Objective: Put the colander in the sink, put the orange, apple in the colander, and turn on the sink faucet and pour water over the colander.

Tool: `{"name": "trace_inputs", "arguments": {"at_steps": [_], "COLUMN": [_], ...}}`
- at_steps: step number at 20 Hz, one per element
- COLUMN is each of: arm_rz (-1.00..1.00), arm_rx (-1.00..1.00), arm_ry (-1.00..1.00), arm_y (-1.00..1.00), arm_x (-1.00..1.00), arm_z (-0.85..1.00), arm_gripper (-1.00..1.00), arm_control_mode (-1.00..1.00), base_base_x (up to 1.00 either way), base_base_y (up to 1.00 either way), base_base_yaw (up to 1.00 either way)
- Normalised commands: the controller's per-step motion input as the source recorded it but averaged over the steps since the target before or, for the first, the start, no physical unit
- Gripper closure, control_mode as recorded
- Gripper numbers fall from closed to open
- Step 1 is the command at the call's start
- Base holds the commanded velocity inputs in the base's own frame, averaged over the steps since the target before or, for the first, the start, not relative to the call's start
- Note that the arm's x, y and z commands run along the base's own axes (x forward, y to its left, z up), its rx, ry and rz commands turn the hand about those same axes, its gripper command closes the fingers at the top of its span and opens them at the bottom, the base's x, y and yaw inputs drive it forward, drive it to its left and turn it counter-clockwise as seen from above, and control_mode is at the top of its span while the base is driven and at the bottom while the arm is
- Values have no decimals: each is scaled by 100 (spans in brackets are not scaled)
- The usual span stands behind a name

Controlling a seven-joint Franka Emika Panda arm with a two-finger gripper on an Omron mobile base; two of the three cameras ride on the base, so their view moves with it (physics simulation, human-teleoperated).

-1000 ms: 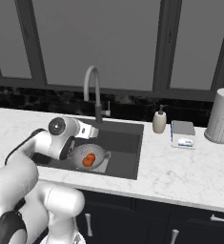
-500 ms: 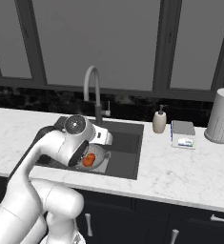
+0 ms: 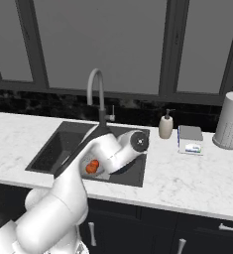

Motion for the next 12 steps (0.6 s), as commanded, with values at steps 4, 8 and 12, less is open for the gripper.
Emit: {"name": "trace_inputs", "arguments": {"at_steps": [4, 8, 12], "arm_rz": [7, 4, 9], "arm_rx": [-1, 0, -1], "arm_ry": [-14, 0, 0], "arm_y": [3, 0, 1], "arm_x": [52, 100, 100], "arm_z": [21, 34, 6], "arm_gripper": [-100, -100, -100], "arm_control_mode": [-100, -100, -100], "base_base_x": [0, 0, 0], "base_base_y": [0, 0, 0], "base_base_yaw": [0, 0, 0]}}
